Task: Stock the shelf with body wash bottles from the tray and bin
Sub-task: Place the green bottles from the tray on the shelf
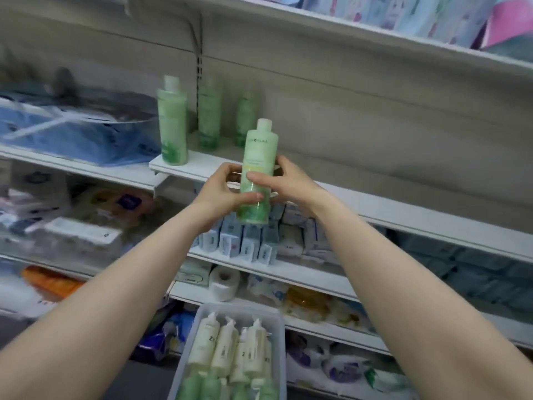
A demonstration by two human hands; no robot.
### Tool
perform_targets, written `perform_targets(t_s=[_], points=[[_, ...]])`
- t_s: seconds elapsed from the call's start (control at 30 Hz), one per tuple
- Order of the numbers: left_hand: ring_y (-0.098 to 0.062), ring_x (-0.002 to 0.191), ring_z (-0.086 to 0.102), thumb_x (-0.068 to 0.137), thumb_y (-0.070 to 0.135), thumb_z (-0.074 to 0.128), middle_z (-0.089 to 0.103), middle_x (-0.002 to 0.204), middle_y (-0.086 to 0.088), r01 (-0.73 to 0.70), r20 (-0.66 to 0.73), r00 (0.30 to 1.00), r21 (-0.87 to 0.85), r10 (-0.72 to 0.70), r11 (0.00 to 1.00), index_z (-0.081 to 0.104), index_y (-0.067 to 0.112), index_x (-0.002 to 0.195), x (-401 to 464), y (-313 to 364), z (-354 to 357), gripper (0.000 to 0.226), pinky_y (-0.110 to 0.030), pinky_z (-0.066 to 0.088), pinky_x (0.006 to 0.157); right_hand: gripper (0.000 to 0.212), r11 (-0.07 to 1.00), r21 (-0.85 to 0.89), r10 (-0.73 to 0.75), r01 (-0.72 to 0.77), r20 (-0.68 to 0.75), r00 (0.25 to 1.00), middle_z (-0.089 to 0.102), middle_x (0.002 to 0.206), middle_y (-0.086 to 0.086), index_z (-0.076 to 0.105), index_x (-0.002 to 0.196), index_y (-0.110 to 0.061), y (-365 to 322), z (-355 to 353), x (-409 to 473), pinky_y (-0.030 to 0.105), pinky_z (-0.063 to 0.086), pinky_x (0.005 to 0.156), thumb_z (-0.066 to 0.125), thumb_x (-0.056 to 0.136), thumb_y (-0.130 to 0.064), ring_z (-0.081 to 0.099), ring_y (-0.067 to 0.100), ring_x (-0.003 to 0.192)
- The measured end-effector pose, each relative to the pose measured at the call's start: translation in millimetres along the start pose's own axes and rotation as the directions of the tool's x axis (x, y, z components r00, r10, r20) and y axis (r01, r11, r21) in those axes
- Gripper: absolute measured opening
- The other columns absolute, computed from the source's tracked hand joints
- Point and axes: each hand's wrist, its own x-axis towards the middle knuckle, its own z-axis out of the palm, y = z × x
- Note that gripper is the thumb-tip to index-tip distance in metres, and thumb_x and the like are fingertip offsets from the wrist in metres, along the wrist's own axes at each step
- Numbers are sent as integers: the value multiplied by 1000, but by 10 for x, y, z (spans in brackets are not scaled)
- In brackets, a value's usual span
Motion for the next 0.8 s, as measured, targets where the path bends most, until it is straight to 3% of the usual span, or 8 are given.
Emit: perform_targets(t_s=[0.07, 0.23, 0.3, 0.43, 0.57, 0.7, 0.8], points=[[-24, 102, 66, 50, 42, 87, 64, 116, -2, -22, -22, 1000, 15, 23, 1000, 55, 20, 118, 154, 57, -21, 79, -40, 57, 83, 55, 1000, -20, -6, 6, 1, 1000, 69, 117, -2, 55, 128, -22, -65, -42, 145, 47, 59, 88, 81, 81, -37, 71, 16, 101], [-22, 107, 65, 69, 12, 85, 64, 120, -1, -43, -77, 996, 29, 45, 999, 55, 17, 125, 582, 72, -47, 64, -44, 54, 94, 56, 998, 39, -36, 39, -66, 997, 69, 117, 4, 56, 128, -15, -170, -109, 594, 44, 60, 85, 83, 80, -24, 70, 21, 102], [-19, 108, 65, 67, 13, 86, 65, 120, 0, -40, -110, 993, 52, 45, 998, 55, 19, 125, 773, 46, -63, 66, -44, 52, 96, 65, 999, 24, -44, 47, -113, 993, 69, 117, 4, 57, 129, -15, -163, -109, 795, 47, 60, 86, 87, 72, -27, 69, 22, 102], [-16, 108, 64, 69, 13, 84, 66, 119, 3, -1, -138, 990, 112, 16, 994, 54, 23, 124, 1090, -40, -97, 63, -45, 53, 95, 59, 997, -50, -70, 63, -159, 985, 69, 119, 3, 59, 126, -15, -115, -111, 1152, 46, 56, 93, 86, 76, -27, 67, 21, 106], [-16, 112, 62, 56, 44, 84, 63, 126, 4, 40, -191, 982, 215, 2, 976, 47, 19, 137, 1355, -181, -179, 92, -44, 52, 97, 59, 992, -96, -93, 77, -184, 979, 70, 118, 5, 57, 126, -17, -55, -65, 1473, 44, 56, 92, 86, 76, -30, 68, 22, 104], [-18, 114, 59, 73, 28, 83, 61, 125, 2, 56, -251, 968, 289, 19, 956, 49, 14, 134, 1557, -303, -211, 71, -41, 50, 99, 56, 994, -68, -98, 87, -185, 978, 69, 114, 3, 56, 124, -17, 32, -19, 1737, 37, 56, 89, 85, 77, -23, 67, 22, 100], [-15, 110, 59, 73, 25, 82, 63, 119, 2, 50, -293, 955, 319, 49, 946, 52, 16, 131, 1689, -382, -231, 65, -34, 49, 97, 55, 994, -39, -108, 102, -198, 974, 69, 109, 1, 57, 118, -19, 102, 16, 1932, 35, 57, 87, 88, 72, -17, 68, 20, 97]])
